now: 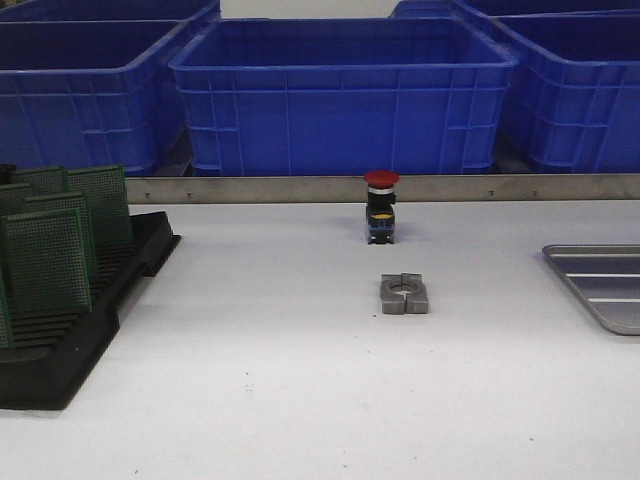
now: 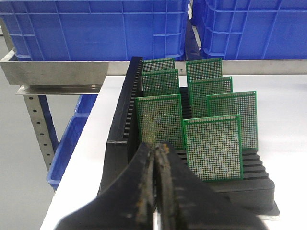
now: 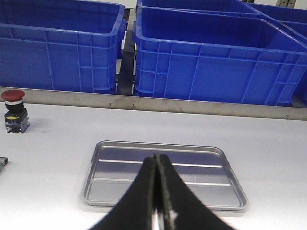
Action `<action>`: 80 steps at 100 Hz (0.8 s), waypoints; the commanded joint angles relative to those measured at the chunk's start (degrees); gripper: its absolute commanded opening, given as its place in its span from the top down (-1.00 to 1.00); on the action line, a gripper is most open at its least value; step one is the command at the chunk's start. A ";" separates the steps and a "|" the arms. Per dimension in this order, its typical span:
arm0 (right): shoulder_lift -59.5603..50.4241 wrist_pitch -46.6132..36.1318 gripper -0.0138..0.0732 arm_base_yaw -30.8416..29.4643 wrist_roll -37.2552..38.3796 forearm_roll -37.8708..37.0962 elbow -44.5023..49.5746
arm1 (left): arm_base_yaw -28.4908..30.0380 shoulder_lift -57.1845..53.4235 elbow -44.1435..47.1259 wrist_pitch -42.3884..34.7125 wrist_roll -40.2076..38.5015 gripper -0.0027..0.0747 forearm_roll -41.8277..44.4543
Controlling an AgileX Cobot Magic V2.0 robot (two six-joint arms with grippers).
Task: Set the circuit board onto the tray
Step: 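Reach the left gripper down into the black rack toward a green board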
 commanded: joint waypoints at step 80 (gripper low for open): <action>-1.25 -4.60 0.82 -0.12 -0.17 -0.68 -0.05 | -0.47 3.70 -18.73 0.30 -0.50 0.98 -2.66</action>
